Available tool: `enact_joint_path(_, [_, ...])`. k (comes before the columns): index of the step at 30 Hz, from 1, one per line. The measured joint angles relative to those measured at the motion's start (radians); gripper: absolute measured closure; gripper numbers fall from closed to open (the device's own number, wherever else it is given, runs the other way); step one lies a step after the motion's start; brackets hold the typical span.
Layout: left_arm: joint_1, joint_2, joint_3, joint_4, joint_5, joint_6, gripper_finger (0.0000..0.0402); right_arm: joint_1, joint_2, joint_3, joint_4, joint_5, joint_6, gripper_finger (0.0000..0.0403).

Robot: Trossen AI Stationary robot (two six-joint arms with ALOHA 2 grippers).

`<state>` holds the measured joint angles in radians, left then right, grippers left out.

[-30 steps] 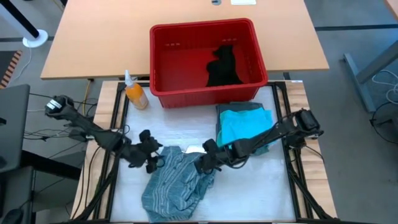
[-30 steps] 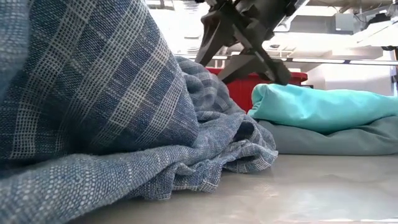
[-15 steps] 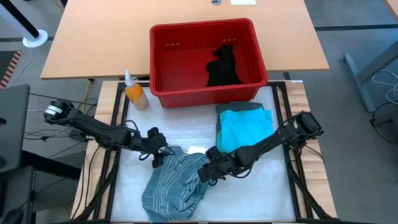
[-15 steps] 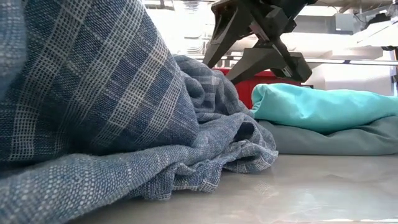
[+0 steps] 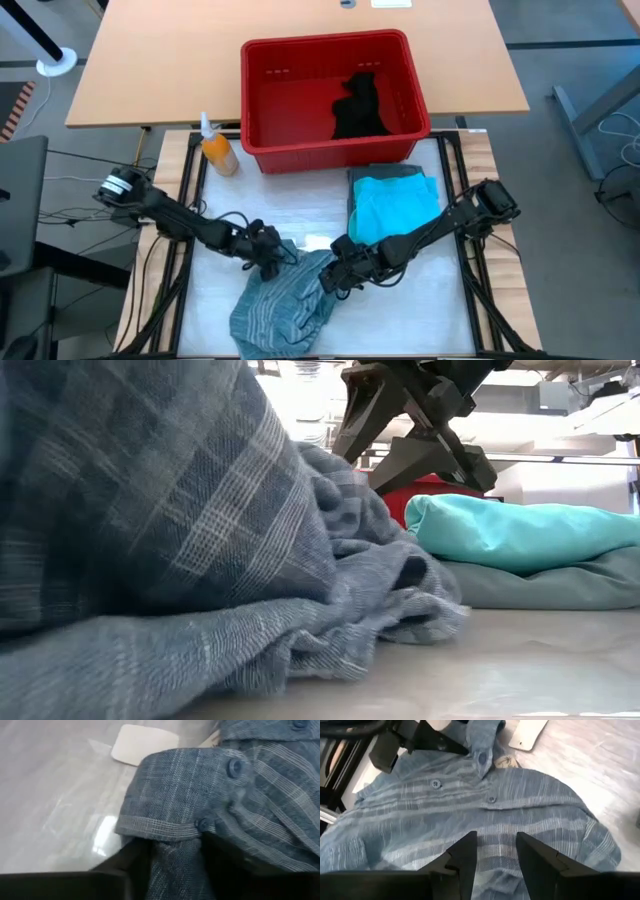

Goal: Fold Laundry from Bin
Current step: Fold the blue patterned polo shirt

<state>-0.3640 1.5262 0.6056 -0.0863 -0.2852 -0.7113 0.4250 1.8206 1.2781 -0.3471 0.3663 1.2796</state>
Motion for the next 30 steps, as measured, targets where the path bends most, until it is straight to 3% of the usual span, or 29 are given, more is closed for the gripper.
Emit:
enact_joint_path(5, [-0.027,0.028,0.047,0.001,0.003,-0.001,0.0381,0.020,0.000,0.000,-0.016,-0.005,-0.006,0.0237])
enact_joint_path(17, [-0.116,0.030,0.197,-0.022,-0.033,0.051,0.0399,0.115,0.000,0.000,-0.128,-0.006,0.105,0.0237])
enact_joint_path(30, [-0.144,0.029,0.473,-0.292,-0.103,0.254,0.0401,0.114,0.000,0.000,-0.204,0.005,0.113,0.0237])
